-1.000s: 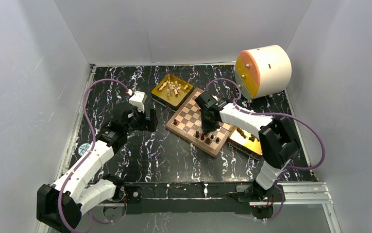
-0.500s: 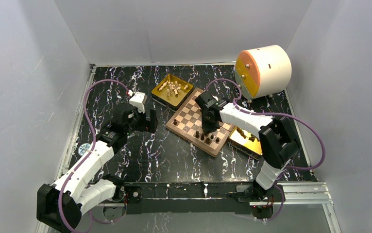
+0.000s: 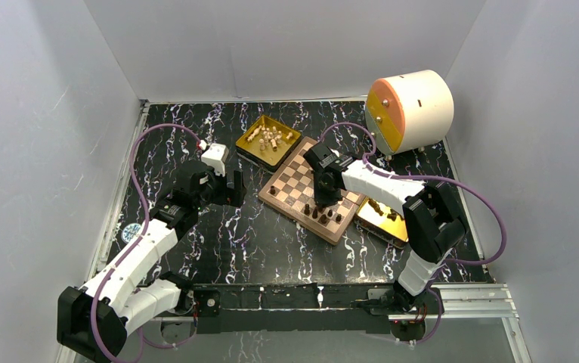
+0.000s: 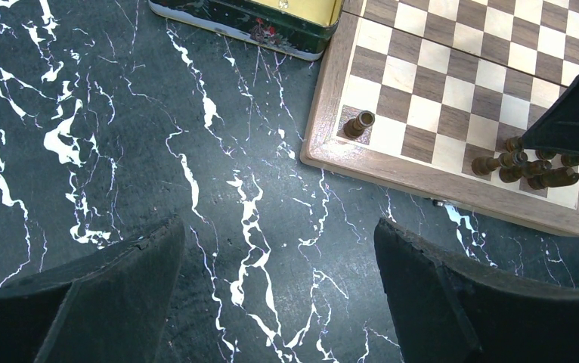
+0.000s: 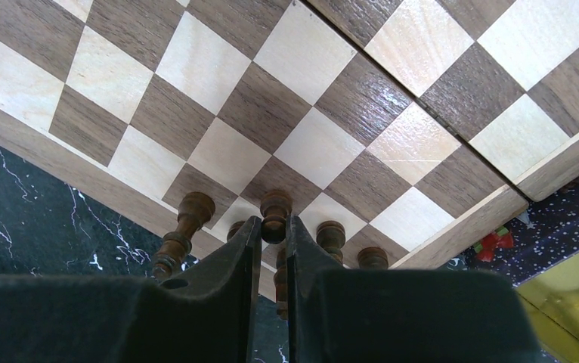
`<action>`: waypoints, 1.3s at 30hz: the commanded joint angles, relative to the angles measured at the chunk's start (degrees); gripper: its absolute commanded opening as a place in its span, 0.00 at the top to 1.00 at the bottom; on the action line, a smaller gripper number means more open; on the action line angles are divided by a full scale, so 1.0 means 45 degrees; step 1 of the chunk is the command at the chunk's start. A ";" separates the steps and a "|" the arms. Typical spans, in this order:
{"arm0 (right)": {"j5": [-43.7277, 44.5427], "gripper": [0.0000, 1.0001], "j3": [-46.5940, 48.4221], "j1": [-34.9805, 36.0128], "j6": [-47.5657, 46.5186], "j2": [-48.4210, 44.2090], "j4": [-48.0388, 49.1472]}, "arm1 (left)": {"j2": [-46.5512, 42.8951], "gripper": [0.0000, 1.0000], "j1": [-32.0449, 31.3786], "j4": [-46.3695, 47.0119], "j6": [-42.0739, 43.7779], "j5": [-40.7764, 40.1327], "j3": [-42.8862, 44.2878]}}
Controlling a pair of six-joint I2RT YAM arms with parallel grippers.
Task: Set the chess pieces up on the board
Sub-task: Place the chess piece on the chessboard, then pick up the chess piece from the storage box.
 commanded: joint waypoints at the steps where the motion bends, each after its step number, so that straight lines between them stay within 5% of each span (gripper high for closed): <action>1: 0.0016 0.76 0.0246 0.0038 0.0180 0.0048 0.0238 | -0.0296 0.07 -0.0069 0.0153 0.0139 0.0073 -0.0020; 17: 0.0448 0.64 0.1430 0.0043 0.0179 -0.0227 -0.0469 | -0.0273 0.07 -0.0069 0.0219 0.0069 0.0078 -0.0009; 29: 0.2180 0.65 0.1502 -0.0125 -0.0417 -0.1545 -0.0736 | 0.1078 0.06 -0.0069 -0.1130 -0.1016 -0.0210 0.1817; 39: 0.2492 0.66 -0.0051 -0.1449 -0.0568 -0.3310 -0.1210 | 0.1844 0.11 -0.0050 -0.0552 -0.1001 0.2047 0.1886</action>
